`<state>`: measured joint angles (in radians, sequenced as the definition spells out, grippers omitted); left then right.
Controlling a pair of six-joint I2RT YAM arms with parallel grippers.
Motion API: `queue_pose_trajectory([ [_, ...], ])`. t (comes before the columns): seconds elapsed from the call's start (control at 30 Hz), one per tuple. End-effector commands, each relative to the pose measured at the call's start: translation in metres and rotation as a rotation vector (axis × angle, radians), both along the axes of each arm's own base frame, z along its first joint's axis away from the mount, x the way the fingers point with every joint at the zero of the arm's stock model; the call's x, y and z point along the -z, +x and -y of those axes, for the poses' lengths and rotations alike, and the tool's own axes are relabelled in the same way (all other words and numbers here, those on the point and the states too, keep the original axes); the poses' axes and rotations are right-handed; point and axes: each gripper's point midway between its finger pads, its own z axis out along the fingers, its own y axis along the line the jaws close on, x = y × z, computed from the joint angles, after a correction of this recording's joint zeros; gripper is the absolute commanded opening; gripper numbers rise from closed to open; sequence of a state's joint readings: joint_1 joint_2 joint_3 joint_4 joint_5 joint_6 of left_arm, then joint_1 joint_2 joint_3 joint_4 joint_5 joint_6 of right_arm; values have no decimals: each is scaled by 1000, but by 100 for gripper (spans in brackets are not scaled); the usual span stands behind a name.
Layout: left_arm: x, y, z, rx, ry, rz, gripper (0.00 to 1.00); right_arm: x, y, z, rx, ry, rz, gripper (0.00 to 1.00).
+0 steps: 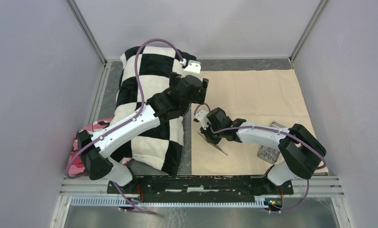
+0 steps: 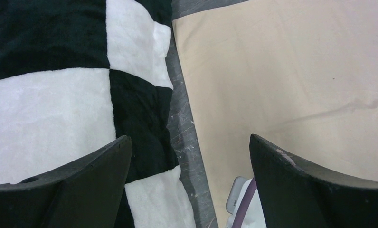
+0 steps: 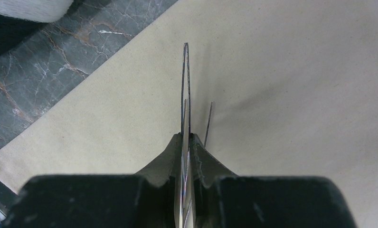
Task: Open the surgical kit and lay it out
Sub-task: Place the medical item in the surgical kit.
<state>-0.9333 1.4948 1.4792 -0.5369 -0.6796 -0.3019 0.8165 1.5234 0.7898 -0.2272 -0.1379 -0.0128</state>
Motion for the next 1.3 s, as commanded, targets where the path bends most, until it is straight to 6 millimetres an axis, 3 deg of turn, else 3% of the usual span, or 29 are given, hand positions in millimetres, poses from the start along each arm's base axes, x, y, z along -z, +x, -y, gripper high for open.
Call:
queue_pose_trajectory([
  [0.0,-28,1,4,-11,-102,45,99,-12,2,-1,14,21,35,13],
  [0.47,-28,0,5,-4,-103,43,99,-7,-3,2,12,4,28,16],
  [0.83,-27,0,6,0,-104,41,99,-5,-2,5,18,-8,37,27],
  [1.1,-27,0,6,2,-103,39,99,-7,-2,2,36,-3,32,30],
  [1.27,-27,0,6,3,-105,40,99,-29,-1,-6,40,61,58,34],
])
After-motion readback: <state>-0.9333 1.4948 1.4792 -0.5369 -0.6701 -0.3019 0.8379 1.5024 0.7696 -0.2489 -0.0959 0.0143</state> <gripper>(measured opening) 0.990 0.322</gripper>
